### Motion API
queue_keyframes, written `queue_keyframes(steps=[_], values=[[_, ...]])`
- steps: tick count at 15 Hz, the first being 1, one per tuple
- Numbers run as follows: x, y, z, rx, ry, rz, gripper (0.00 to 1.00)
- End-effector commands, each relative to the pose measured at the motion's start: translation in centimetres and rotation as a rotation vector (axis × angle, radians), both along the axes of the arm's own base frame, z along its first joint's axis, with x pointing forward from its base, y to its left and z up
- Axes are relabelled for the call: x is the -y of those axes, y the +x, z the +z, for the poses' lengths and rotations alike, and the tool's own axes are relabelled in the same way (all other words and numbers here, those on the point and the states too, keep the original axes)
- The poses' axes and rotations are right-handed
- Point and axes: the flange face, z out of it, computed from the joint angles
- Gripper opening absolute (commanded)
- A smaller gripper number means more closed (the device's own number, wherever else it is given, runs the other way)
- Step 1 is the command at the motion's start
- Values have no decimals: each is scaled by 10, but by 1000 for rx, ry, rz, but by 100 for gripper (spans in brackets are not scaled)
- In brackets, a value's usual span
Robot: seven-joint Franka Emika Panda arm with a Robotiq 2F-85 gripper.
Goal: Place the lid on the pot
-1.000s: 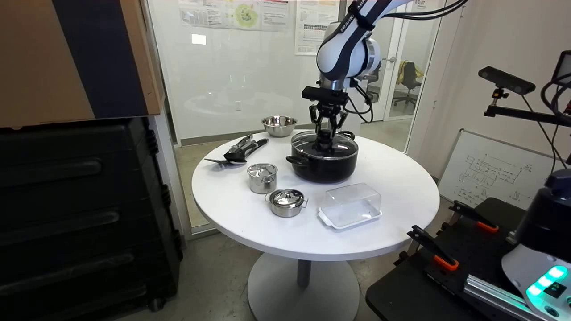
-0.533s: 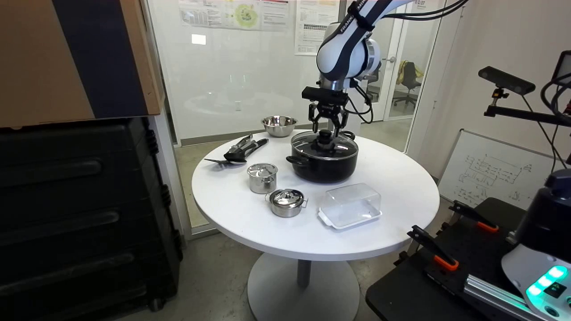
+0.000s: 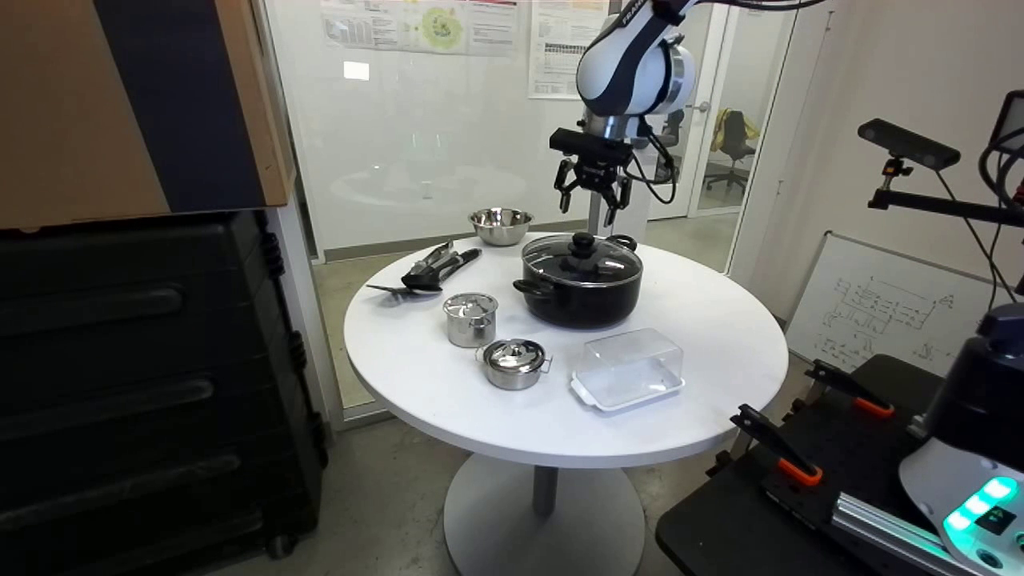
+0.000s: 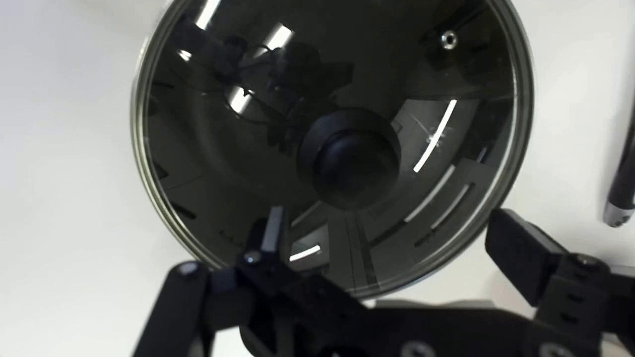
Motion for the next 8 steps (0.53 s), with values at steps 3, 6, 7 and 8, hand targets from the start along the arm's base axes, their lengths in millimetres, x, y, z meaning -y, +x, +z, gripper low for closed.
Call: queue_keyframes(steps=[3,6,7,8], values=[[24,-49,64,119,115,96,100],[29,-39,65,115,124,95,100],[32,-47,72,130,136,108,100],[33,-53,76,138,141,114,100]])
